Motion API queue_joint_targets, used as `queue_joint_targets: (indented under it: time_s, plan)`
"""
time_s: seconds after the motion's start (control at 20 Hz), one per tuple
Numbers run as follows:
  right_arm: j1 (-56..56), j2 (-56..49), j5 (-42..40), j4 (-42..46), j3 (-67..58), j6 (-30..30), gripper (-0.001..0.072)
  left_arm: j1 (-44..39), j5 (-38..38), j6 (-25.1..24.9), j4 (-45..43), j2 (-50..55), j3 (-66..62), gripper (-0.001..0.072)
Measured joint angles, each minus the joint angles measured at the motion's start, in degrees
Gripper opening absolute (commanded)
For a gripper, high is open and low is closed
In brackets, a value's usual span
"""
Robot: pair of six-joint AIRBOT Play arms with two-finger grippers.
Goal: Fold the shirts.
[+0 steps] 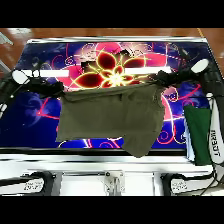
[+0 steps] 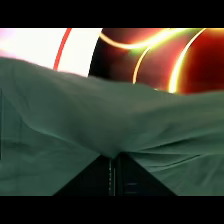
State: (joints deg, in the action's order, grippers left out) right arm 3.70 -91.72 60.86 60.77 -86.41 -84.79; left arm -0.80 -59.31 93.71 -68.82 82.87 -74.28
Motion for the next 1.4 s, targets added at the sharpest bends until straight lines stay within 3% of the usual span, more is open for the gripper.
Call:
queue_joint_targets:
  time_s: [0.1,0.15,0.3,0.35,0.4,0.55,0.75,1.0,1.3,1.35,1.4]
  plan:
    - [-1.33,-1.36,-0.96,-0.70,0.00,-1.60,0.0684,-0.24,-0.87,-0.66,1.36,2.16,-0.07,0.0372]
    - [-1.68,-1.62,-1.18,-1.42,-0.13,-1.95,0.0684,-0.07,-1.79,-0.87,1.84,2.75,-0.31,0.0449]
    - [-0.98,-0.48,1.25,-0.83,-1.36,-0.26,0.0683,2.71,-6.64,-3.13,2.82,2.25,-1.44,0.0489]
    - [-0.37,0.33,3.54,1.25,-1.64,0.42,0.0683,4.17,-8.87,-4.90,3.19,1.31,-1.51,0.0653]
    - [0.31,1.09,6.64,4.28,-1.79,1.11,0.0683,6.10,-10.93,-6.67,3.41,0.20,-1.01,0.0705]
    - [3.65,2.71,17.55,12.63,-1.05,4.00,0.0683,14.16,-17.73,-10.43,4.26,-3.80,5.20,0.0706]
    - [9.22,3.43,26.73,7.82,4.68,6.27,0.0682,24.24,-19.87,-15.19,8.50,-7.43,21.16,0.0705]
    - [10.97,3.69,29.66,-0.37,12.52,7.23,0.0683,28.28,-15.10,-18.99,11.10,-8.09,33.57,0.0704]
    - [9.64,3.69,28.52,-2.69,15.32,7.30,0.0683,25.31,-10.45,-20.28,12.50,-6.19,37.09,0.0701]
    - [9.42,3.69,28.35,-2.95,15.43,7.28,0.0683,24.44,-9.99,-20.33,13.31,-5.70,37.27,0.0679]
    - [9.16,3.69,28.20,-2.97,15.54,7.15,0.0683,23.47,-9.49,-20.35,14.34,-5.20,37.38,0.0551]
